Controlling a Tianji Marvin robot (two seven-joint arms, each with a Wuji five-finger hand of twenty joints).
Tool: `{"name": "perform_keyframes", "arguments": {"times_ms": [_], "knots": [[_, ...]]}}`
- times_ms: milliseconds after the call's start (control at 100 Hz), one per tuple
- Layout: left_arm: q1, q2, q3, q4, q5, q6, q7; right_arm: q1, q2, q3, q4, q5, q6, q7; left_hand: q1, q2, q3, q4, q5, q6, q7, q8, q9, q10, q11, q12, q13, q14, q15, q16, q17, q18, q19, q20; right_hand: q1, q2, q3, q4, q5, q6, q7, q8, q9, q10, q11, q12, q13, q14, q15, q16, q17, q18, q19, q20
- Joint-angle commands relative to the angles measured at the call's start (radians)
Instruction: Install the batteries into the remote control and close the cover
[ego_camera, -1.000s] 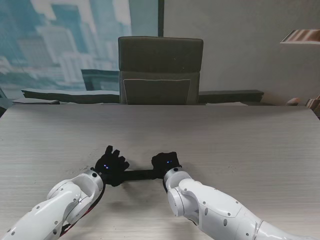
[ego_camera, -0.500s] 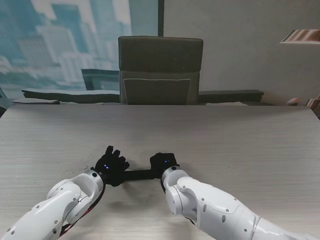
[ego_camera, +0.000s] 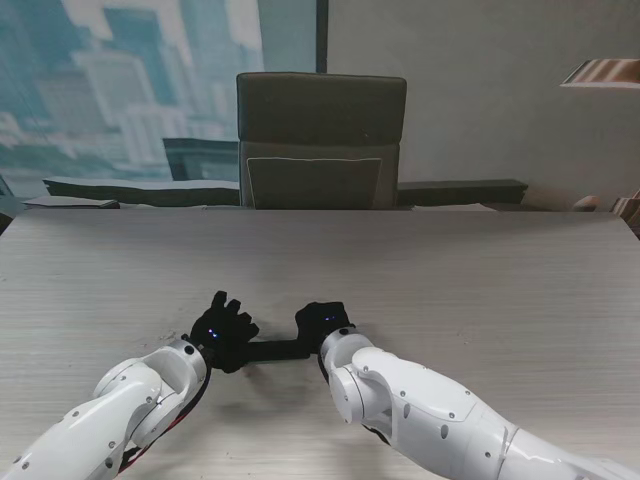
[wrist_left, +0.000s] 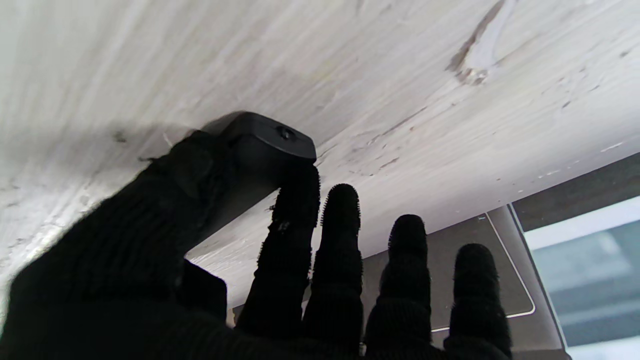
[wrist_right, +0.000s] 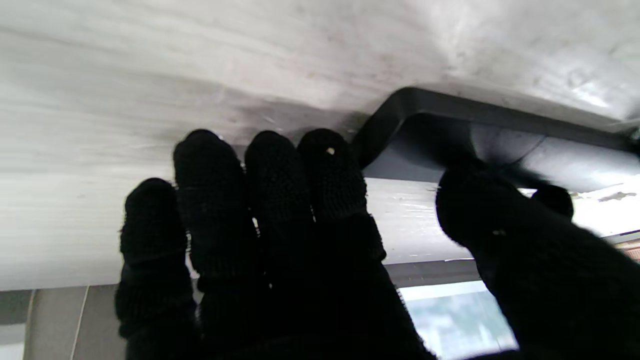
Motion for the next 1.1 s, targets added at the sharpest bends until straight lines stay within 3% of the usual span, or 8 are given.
{"name": "perform_keyframes", "arguments": {"times_ms": [0,210,350,550,670,890,1090], "knots": [[0.016,-0.003,-0.004,-0.006,0.01,0.008,-0.02,-0.042,0.015,0.0,-0.03,-0.009,0.001,0.019,0.056,0.047,0.042,0.061,0.022,-0.169,0.064,0.021,-0.026,-0.002,-0.008,0.006,-0.003,-0.003,-0.003,-0.012,-0.009,0.015,0.011,-0.016,-0.035,0.008,-0.019,0.041,-0.016,-0.136,-0.077,0.057,-0.019,-0.022,0.03,0.02,-0.011,-0.027,0.011,0.011,-0.018,0.019,0.0,-0.003],[0.023,-0.002,-0.011,-0.03,0.044,0.015,-0.049,-0.086,0.045,0.074,-0.093,-0.083,0.005,0.01,0.012,0.091,0.042,0.078,-0.023,-0.112,-0.053,0.053,-0.067,0.012,-0.027,0.001,-0.019,-0.003,-0.01,-0.012,-0.014,0.011,0.006,-0.016,-0.049,0.011,-0.039,0.046,-0.052,-0.135,-0.089,0.08,-0.061,-0.015,0.031,0.02,-0.052,-0.025,-0.005,0.015,-0.068,0.026,-0.042,-0.016],[0.027,-0.002,-0.013,-0.043,0.057,0.015,-0.062,-0.105,0.055,0.109,-0.118,-0.11,-0.001,0.008,-0.08,0.178,0.044,0.125,-0.076,-0.046,-0.19,0.068,-0.107,0.022,-0.038,-0.003,-0.031,-0.002,-0.013,-0.01,-0.018,0.008,0.004,-0.013,-0.049,0.013,-0.041,0.048,-0.065,-0.135,-0.1,0.091,-0.075,-0.015,0.026,0.016,-0.066,-0.028,-0.023,0.017,-0.108,0.048,-0.117,-0.049],[0.053,-0.005,-0.04,-0.082,0.088,0.023,-0.065,-0.151,0.066,0.172,-0.178,-0.145,0.005,-0.001,-0.118,0.167,0.013,0.105,-0.116,-0.009,-0.333,0.036,-0.131,0.03,-0.047,-0.006,-0.038,0.002,-0.019,-0.01,-0.021,0.008,-0.001,-0.013,-0.049,0.01,-0.048,0.047,-0.058,-0.128,-0.101,0.095,-0.07,-0.002,0.028,0.016,-0.061,-0.015,-0.019,0.022,-0.091,0.046,-0.105,-0.049],[0.073,-0.008,-0.066,-0.104,0.1,0.029,-0.045,-0.182,0.074,0.217,-0.216,-0.172,-0.01,-0.007,-0.15,0.211,-0.073,0.087,-0.135,0.001,-0.414,0.004,-0.146,0.034,-0.055,-0.008,-0.042,0.003,-0.022,-0.009,-0.024,0.008,-0.004,-0.011,-0.05,0.009,-0.054,0.046,-0.064,-0.126,-0.108,0.094,-0.078,0.001,0.023,0.015,-0.071,-0.011,-0.024,0.021,-0.096,0.047,-0.106,-0.051],[0.113,-0.017,-0.123,-0.139,0.092,0.045,-0.001,-0.241,0.084,0.298,-0.275,-0.198,-0.045,-0.019,-0.153,0.251,-0.147,0.089,-0.155,0.01,-0.468,-0.017,-0.167,0.043,-0.067,-0.011,-0.046,0.006,-0.026,-0.008,-0.024,0.009,-0.005,-0.006,-0.058,0.006,-0.067,0.046,-0.107,-0.121,-0.138,0.092,-0.126,0.012,0.006,0.013,-0.113,-0.006,-0.049,0.02,-0.122,0.051,-0.129,-0.062],[0.123,-0.031,-0.153,-0.145,0.006,0.068,0.069,-0.284,0.087,0.357,-0.302,-0.203,-0.058,-0.033,-0.156,0.325,-0.232,0.102,-0.144,0.004,-0.494,-0.021,-0.165,0.048,-0.074,-0.016,-0.044,0.01,-0.027,-0.006,-0.024,0.014,-0.006,-0.001,-0.061,0.0,-0.078,0.046,-0.139,-0.122,-0.157,0.093,-0.162,0.023,-0.009,0.011,-0.136,0.002,-0.083,0.014,-0.141,0.057,-0.155,-0.075]]}}
